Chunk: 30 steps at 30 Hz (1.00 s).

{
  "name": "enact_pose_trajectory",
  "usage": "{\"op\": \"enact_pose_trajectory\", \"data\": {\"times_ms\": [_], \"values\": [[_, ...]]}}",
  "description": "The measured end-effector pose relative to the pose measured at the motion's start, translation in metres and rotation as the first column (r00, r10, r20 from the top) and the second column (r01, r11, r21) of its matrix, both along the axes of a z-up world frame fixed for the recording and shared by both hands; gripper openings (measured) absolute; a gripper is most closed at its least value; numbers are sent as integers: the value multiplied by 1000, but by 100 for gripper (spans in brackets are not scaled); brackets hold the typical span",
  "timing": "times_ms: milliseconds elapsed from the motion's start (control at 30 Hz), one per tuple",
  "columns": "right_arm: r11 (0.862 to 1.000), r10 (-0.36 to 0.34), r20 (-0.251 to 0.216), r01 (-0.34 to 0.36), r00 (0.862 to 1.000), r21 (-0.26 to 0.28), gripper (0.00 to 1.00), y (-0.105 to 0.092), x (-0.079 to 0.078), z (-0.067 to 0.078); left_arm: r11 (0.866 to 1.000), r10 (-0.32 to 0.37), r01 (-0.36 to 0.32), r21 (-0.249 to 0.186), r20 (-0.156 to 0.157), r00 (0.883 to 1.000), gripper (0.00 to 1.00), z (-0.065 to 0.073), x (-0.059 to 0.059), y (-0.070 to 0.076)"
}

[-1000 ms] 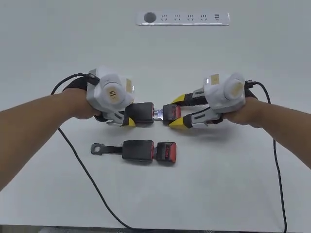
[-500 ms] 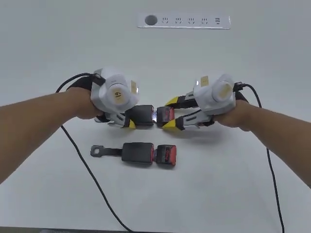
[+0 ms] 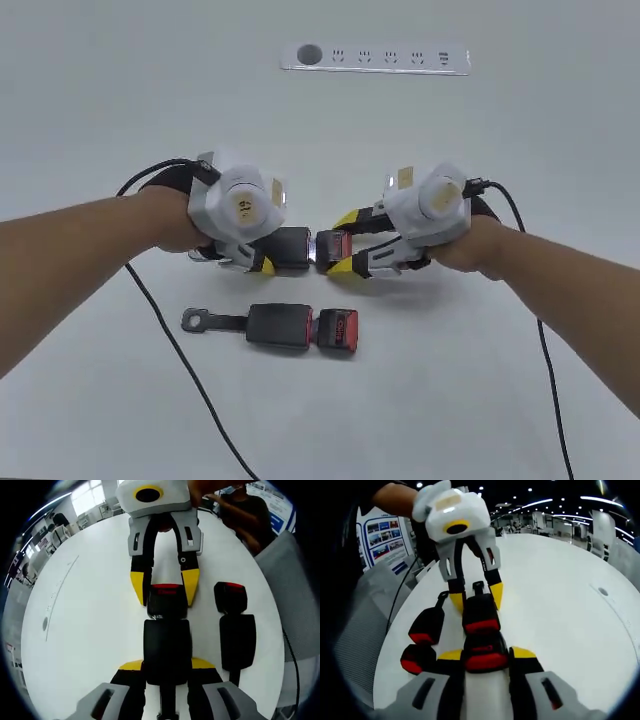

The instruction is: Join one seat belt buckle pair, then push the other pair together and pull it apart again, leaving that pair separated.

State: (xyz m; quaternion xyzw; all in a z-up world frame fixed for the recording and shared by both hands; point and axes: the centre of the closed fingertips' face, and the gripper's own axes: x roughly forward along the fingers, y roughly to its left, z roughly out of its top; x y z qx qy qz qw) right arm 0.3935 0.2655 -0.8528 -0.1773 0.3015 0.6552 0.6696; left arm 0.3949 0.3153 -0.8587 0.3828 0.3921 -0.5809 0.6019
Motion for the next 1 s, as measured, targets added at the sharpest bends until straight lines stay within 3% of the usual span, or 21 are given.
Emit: {"op": "enact_pose_trajectory", "data": {"times_ms": [1000], "values": [[1000,16,8,-15,1000,-21,34,0,5,-6,1000,-19,19,15,-4,1000,33,0,0,3]]}}
